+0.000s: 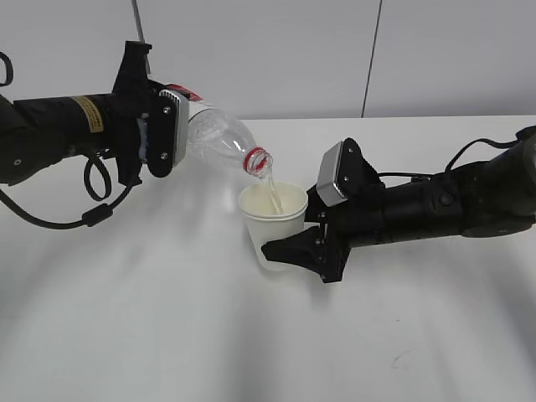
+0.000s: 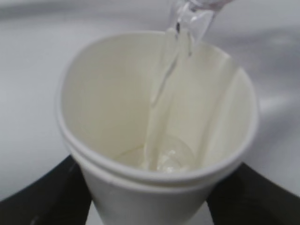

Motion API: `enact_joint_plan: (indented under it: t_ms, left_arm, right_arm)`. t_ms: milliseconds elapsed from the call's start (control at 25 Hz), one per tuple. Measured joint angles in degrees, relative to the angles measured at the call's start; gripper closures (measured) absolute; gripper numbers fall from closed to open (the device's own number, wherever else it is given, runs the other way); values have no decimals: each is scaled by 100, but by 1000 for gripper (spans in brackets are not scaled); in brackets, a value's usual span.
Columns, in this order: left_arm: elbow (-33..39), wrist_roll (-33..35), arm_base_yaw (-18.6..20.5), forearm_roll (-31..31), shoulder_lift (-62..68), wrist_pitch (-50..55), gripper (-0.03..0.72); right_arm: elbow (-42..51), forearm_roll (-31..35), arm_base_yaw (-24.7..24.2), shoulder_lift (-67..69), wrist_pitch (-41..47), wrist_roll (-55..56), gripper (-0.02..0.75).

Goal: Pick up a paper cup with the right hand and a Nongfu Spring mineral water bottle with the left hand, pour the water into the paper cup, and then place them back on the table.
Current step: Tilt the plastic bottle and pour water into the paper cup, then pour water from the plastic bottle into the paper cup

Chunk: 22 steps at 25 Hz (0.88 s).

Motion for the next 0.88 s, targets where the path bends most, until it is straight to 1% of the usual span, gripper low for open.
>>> enact_joint_plan:
  t_ms: [880]
  left_arm:
    - [-1,65,0,-4,0,-277,385]
  right_arm:
    - [0,-23,0,0,34,10,239]
